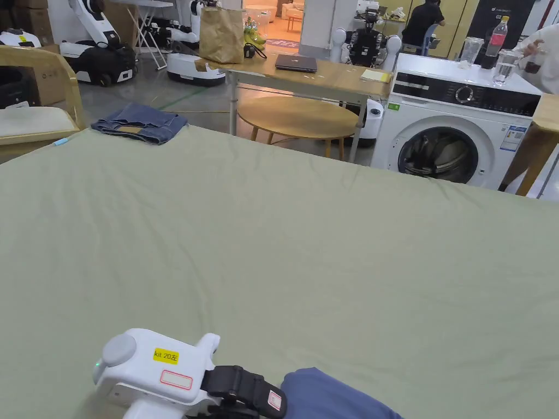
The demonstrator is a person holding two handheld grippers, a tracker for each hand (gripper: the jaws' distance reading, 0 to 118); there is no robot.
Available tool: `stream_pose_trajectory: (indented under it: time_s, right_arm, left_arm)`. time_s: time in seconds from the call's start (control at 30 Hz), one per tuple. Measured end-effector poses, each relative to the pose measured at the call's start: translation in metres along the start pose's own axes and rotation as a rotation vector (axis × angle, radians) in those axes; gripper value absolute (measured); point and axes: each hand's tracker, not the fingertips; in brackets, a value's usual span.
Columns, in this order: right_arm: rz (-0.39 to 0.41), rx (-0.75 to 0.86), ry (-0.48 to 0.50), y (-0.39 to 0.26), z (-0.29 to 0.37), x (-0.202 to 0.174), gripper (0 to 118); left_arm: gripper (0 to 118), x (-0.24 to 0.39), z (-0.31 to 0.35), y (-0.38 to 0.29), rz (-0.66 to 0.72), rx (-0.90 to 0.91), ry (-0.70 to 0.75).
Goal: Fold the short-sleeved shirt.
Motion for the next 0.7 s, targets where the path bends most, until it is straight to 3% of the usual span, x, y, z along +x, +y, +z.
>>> stream_pose_trajectory:
  time_s: [0.27,0.37,0.43,0.5,0.7]
  right_arm:
    - [-0.001,0.004,0.001,-0.001,0.0,0.001,0]
    - [-0.005,0.002,0.004,-0.001,0.0,0.001,0]
    - [-0.006,0.003,0.004,-0.001,0.0,0.001,0]
    - [-0.006,0.004,0.006,-0.001,0.0,0.001,0]
    - [0.015,0.005,0.002,0.001,0.002,-0.002,0]
  left_arm:
    - [74,-0.016,-0.048,0.009,0.083,-0.033,-0.194]
    - [74,-0.017,-0.054,0.012,0.075,-0.031,-0.185]
    - [62,-0.017,-0.055,0.013,0.071,-0.051,-0.18]
    - [30,-0.012,-0.051,0.008,0.033,-0.044,-0.07]
    - [21,-0.011,-0.049,-0.003,0.043,-0.01,-0.06]
